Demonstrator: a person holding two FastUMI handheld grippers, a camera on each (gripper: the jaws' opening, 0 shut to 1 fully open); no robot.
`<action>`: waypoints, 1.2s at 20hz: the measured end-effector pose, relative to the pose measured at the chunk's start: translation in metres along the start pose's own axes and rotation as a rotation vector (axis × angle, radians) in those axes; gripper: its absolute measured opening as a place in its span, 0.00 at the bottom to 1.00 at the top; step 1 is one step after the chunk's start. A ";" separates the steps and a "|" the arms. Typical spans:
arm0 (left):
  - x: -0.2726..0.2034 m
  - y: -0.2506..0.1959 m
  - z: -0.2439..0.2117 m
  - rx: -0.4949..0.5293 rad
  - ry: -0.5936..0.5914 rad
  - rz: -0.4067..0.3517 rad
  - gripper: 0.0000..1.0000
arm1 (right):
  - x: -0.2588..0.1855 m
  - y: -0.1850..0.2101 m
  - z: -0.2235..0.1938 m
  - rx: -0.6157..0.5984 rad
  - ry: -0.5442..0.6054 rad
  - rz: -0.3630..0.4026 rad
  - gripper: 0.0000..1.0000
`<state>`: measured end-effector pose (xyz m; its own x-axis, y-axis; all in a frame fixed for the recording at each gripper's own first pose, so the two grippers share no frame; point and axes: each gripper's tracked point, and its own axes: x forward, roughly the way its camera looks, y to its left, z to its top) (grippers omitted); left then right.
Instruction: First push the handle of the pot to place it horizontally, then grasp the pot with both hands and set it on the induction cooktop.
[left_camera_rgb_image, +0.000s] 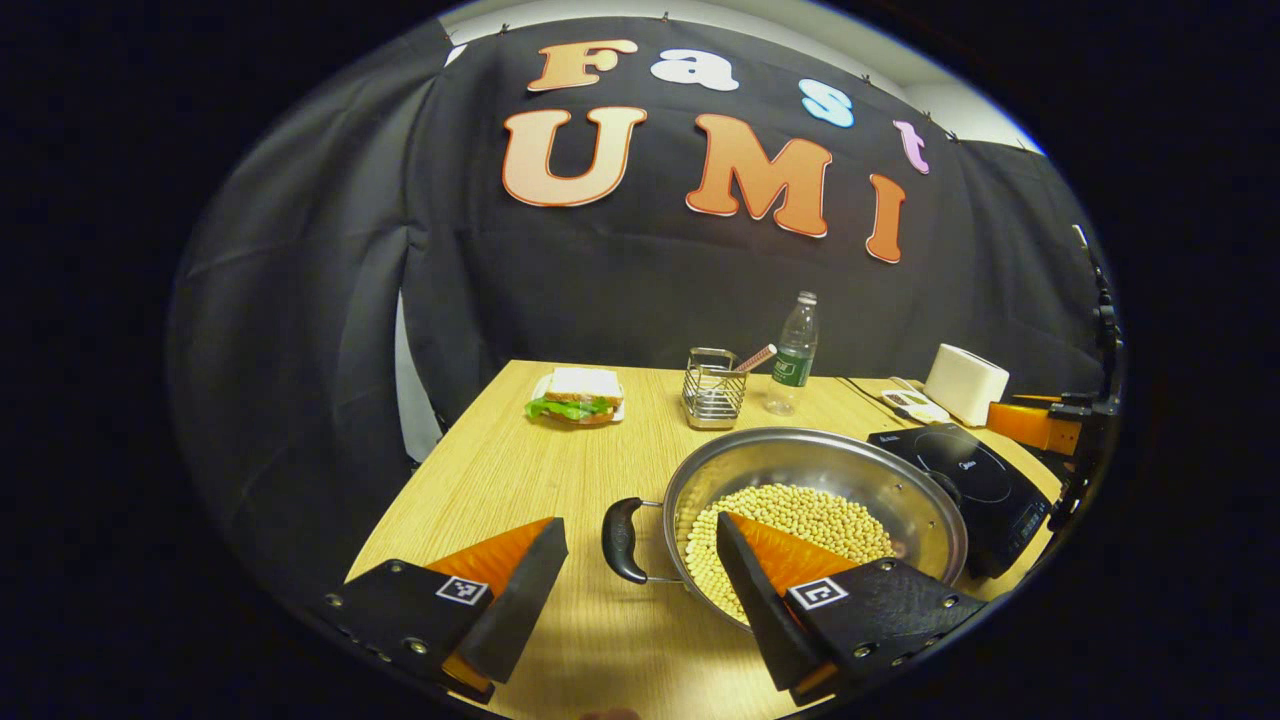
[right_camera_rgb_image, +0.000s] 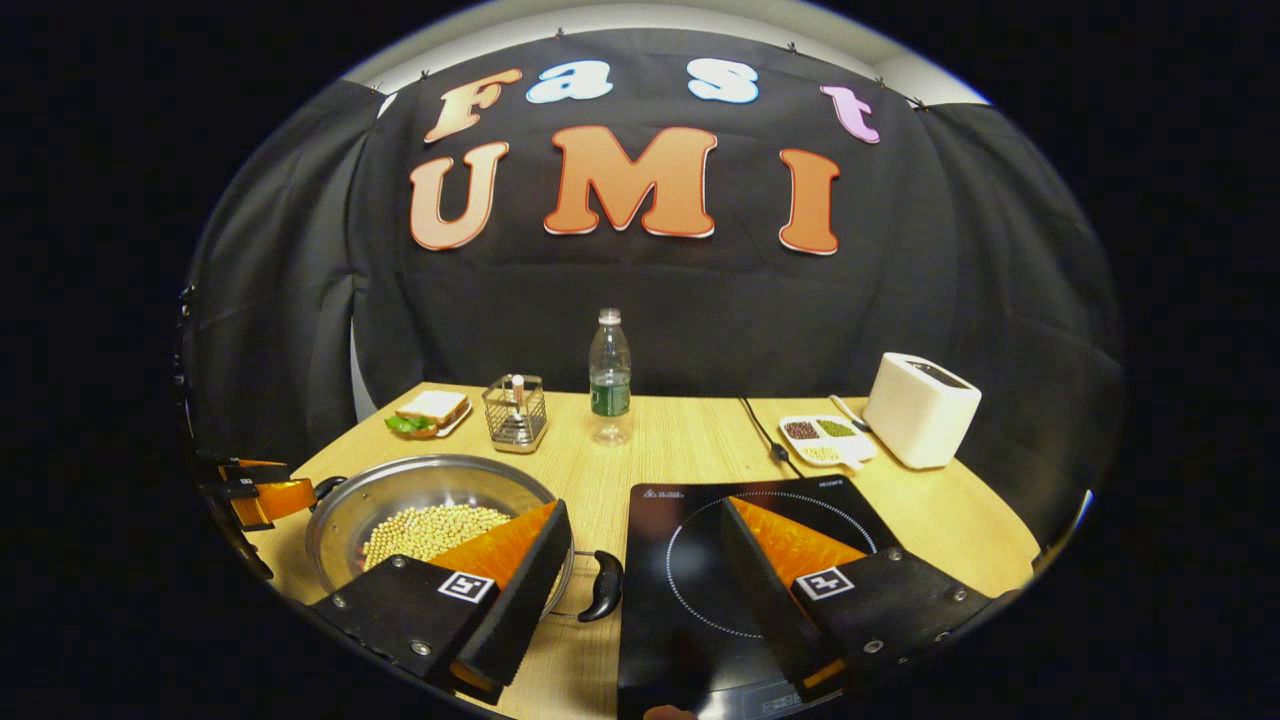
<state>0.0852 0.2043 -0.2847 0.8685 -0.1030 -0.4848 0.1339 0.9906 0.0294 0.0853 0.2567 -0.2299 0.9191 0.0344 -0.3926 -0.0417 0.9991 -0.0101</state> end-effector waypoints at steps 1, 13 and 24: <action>0.006 -0.001 -0.005 0.005 0.018 -0.011 0.93 | 0.004 0.004 -0.012 0.006 0.033 0.003 0.94; 0.044 -0.007 -0.026 -0.050 0.082 -0.048 0.93 | 0.023 0.025 -0.056 0.036 0.148 0.012 0.87; 0.052 0.004 -0.038 -0.042 0.132 0.024 0.50 | 0.025 0.033 -0.065 0.137 0.173 0.018 0.46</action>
<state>0.1126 0.2067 -0.3431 0.8004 -0.0694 -0.5954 0.0914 0.9958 0.0067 0.0813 0.2890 -0.2993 0.8374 0.0592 -0.5434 0.0066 0.9929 0.1184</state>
